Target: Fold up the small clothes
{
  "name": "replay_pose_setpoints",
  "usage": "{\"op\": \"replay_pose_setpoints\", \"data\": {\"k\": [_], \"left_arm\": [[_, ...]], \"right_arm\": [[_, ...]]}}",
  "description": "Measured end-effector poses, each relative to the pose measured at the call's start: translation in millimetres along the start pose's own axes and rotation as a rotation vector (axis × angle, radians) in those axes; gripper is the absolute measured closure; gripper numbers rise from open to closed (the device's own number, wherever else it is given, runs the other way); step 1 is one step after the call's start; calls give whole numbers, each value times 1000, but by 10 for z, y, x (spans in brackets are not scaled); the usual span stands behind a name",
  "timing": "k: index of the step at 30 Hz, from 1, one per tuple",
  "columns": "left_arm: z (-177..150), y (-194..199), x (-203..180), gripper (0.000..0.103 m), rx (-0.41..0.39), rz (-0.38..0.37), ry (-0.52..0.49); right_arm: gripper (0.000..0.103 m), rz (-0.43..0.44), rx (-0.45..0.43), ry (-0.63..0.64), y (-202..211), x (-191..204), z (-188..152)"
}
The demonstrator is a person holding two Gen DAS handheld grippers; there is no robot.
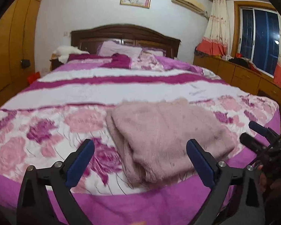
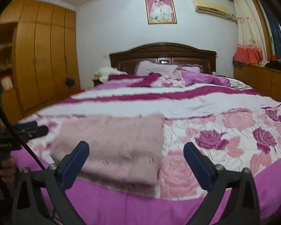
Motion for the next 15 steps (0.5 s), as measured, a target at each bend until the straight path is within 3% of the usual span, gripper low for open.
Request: {"op": "replay_pose_setpoints", "data": {"k": [3, 6, 15], "left_arm": [[-234, -157, 6, 23, 37, 11, -7], [-358, -306, 4, 23, 94, 46, -22], [-363, -357, 54, 22, 99, 25, -2]], "right_arm": [[0, -27, 60, 21, -156, 45, -140], [0, -15, 63, 23, -201, 92, -175], [0, 25, 83, 34, -195, 210, -200]]}}
Point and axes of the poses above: each gripper's, at about its wrist camera, not at the fingertips, and y roughly against the way its jaws point, x to its left, z to its top, the point moved 4 cm from there along -y, roughly the way its jaws point
